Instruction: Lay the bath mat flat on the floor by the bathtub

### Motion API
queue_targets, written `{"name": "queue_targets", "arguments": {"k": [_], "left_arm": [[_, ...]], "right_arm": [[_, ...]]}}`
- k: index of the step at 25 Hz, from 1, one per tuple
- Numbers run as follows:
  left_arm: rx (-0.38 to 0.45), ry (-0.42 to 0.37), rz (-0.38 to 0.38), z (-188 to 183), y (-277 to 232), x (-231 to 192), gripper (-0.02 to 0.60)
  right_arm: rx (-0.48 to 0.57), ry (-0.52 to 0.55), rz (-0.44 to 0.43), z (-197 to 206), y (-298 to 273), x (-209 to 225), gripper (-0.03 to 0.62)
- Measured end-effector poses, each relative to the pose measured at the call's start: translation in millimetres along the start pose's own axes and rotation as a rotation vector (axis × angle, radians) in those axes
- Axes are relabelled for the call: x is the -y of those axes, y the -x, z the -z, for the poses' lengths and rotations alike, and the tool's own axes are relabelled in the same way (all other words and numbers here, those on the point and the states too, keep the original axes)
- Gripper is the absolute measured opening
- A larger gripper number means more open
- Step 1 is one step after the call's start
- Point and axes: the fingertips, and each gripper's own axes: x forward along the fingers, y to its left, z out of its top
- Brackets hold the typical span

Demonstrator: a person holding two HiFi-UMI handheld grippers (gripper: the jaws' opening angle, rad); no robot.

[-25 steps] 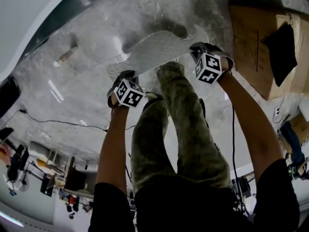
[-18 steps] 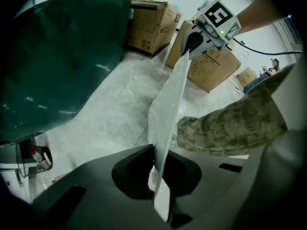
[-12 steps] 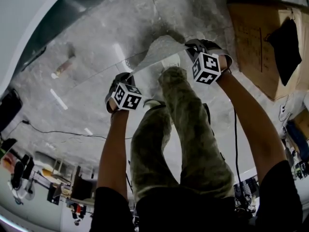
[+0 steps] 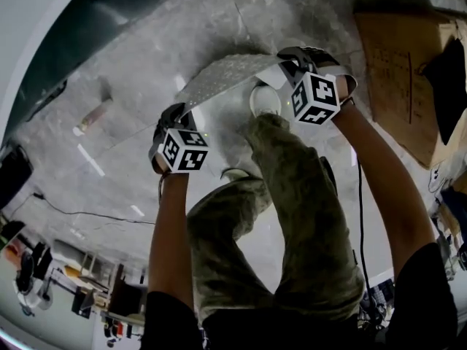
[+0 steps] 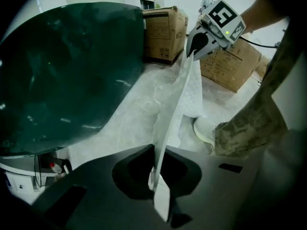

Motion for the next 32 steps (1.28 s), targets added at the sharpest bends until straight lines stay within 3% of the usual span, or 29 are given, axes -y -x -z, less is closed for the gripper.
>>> {"name": "queue_targets", "arguments": {"k": [5,12,15,19,25,29,32], "left_arm": [[0.022,-0.026,-0.04,1.9,-44.4,-19.7,0.026],[0.059,-0.092,-0.127,-22.2,-105.5,-41.5,0.026],[0.04,-0.11,-0.074,-27.5,-137.1,-46.1,0.026],[-0.008,-0.235,-0.048,-20.2,-183.2,-51.9,0.026],[-0.021,-0.21,-0.045,-31.4,-224.4,-75.5,0.028],[0.06,-0.221,-0.122,-44.3,-219.8,-95.9,0.031],[0.165,-0.263,-0.195,-60.1,-205.6,-107.4,0.045]], "right_arm": [[0.015,0.096,0.078,-6.4,-38.2,19.2,0.028],[0.059,-0.003,0.122,26.9,-99.0,30.2,0.028],[0.08,-0.067,0.127,38.7,-126.7,38.7,0.028],[0.082,-0.106,0.139,44.2,-164.8,43.3,0.028],[0.091,-0.052,0.213,56.0,-196.7,40.5,0.028],[0.1,-0.004,0.278,54.2,-209.6,45.6,0.028],[0.151,-0.062,0.346,51.1,-203.7,63.5,0.029]]}}
